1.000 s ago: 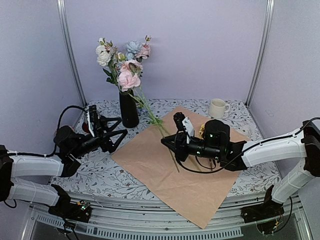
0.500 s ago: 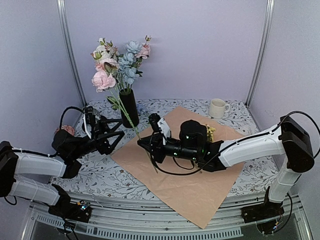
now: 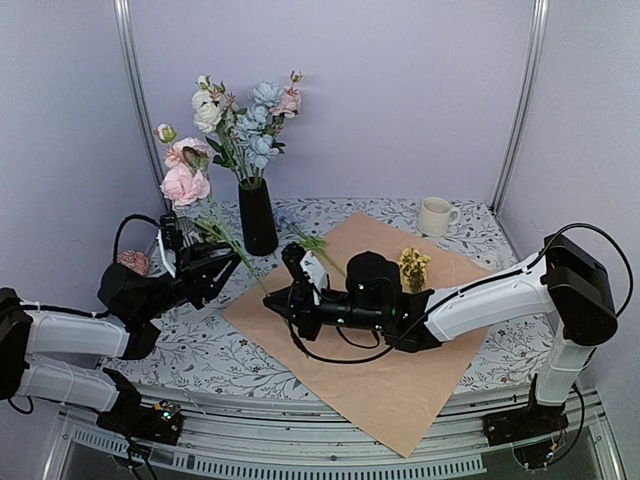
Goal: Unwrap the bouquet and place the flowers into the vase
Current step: Pass from the right arm to the left
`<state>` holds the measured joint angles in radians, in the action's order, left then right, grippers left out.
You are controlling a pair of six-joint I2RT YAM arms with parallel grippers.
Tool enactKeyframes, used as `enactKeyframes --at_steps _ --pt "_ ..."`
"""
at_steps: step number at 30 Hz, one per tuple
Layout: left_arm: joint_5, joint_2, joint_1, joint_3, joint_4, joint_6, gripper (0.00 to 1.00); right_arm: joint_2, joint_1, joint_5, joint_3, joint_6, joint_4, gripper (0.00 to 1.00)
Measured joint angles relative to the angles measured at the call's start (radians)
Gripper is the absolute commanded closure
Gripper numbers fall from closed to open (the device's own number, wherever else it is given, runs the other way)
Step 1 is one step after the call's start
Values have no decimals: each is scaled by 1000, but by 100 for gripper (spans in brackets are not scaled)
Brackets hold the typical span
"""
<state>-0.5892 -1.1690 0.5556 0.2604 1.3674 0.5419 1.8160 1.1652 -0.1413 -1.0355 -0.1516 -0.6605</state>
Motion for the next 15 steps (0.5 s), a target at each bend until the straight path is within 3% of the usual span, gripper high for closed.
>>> enactKeyframes --at_steps 3,5,9,15 --pt "12 21 -5 -10 -1 0 91 11 3 -6 -5 8 -13 97" --pt "24 35 -10 -17 -6 -4 100 19 6 -8 -7 11 -23 91" --pt "30 54 -10 -22 -22 -14 100 24 7 -6 -7 12 -32 64" --pt "42 66 -10 -21 -35 -20 100 23 7 15 -4 30 -42 48"
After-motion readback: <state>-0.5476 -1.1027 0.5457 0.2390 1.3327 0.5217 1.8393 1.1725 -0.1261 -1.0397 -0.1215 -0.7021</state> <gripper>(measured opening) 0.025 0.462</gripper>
